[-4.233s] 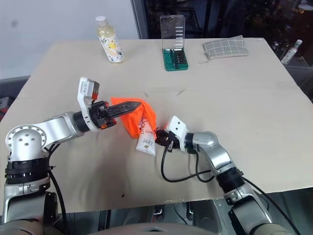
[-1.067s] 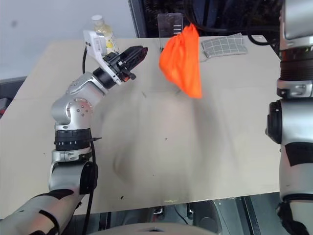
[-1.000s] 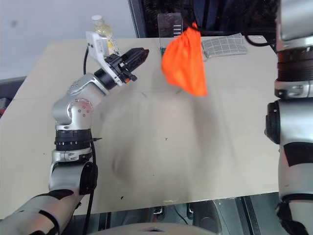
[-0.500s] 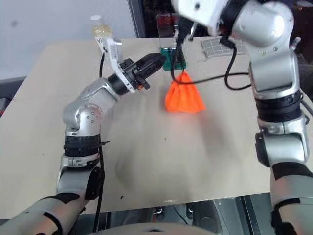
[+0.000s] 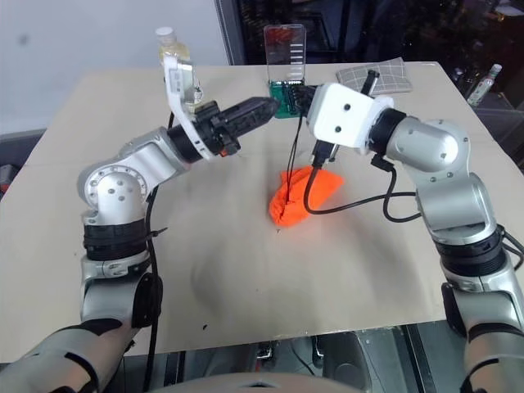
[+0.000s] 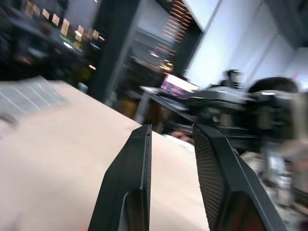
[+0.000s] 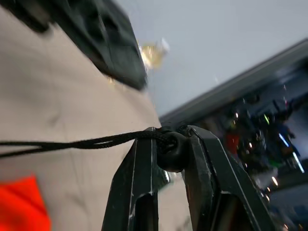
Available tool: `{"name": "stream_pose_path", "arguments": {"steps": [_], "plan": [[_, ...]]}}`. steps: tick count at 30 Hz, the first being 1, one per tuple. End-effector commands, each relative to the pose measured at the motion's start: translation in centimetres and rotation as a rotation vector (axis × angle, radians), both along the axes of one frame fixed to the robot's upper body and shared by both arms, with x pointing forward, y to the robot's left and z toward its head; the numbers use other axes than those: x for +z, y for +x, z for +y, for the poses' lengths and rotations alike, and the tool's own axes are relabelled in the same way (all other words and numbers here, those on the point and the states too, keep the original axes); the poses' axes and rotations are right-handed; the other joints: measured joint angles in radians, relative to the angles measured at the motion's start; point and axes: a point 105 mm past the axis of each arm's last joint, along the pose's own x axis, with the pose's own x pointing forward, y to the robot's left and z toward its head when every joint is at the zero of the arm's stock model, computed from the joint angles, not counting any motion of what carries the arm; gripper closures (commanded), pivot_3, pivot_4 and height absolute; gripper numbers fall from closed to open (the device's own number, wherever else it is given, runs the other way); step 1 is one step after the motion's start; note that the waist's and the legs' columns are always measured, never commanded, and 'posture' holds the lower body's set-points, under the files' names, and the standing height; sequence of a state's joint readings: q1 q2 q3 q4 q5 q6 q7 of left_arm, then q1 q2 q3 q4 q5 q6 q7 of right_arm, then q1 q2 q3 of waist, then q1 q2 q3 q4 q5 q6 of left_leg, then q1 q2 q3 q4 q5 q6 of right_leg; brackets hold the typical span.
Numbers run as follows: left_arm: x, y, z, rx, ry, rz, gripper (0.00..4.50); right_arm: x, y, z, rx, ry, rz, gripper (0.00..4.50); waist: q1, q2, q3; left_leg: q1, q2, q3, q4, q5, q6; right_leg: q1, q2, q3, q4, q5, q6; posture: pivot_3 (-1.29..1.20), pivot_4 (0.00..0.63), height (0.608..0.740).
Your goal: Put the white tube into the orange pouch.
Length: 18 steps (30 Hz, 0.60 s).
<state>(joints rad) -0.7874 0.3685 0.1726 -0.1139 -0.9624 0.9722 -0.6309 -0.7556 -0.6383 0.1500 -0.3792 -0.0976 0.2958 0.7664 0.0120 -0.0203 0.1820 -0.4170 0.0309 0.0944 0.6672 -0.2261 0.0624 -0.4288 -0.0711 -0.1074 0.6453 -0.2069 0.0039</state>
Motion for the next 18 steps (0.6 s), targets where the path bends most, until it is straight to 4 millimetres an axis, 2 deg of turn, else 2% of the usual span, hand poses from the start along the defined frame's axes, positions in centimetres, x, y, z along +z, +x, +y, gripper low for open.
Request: {"name": "stream_pose_path", "arguments": {"steps": [1, 7, 17, 18], "plan": [[0.5, -2.2, -0.7, -0.098, 0.027, -0.018, 3.15, 1.2, -0.8, 0.2, 0.003, -0.013, -0.083, 4.22, 0.0, 0.0, 0.0, 0.0, 0.0, 0.0, 0.0, 0.0, 0.0, 0.0, 0.0, 0.0, 0.0, 0.0, 0.0, 0.0, 0.15, 0.74], [-1.1, -2.1, -1.5, -0.078, 0.109, 0.002, 3.15, 1.4, -0.9, 0.7, 0.021, -0.002, -0.089, 4.22, 0.0, 0.0, 0.0, 0.0, 0.0, 0.0, 0.0, 0.0, 0.0, 0.0, 0.0, 0.0, 0.0, 0.0, 0.0, 0.0, 0.15, 0.74], [-1.2, -1.3, -2.1, -0.058, 0.106, -0.006, 3.15, 1.9, -1.6, 1.5, 0.054, 0.018, -0.093, 4.22, 0.001, 0.0, 0.0, 0.0, 0.0, 0.0, 0.0, 0.0, 0.0, 0.0, 0.0, 0.0, 0.0, 0.0, 0.0, 0.0, 0.15, 0.74], [-1.1, -1.2, -2.1, -0.057, 0.095, -0.007, 3.4, 1.9, -1.7, 1.5, 0.057, 0.021, -0.091, 4.22, 0.001, 0.0, 0.0, 0.0, 0.0, 0.0, 0.0, 0.0, 0.0, 0.0, 0.0, 0.0, 0.0, 0.0, 0.0, 0.0, 0.15, 0.74]]}}
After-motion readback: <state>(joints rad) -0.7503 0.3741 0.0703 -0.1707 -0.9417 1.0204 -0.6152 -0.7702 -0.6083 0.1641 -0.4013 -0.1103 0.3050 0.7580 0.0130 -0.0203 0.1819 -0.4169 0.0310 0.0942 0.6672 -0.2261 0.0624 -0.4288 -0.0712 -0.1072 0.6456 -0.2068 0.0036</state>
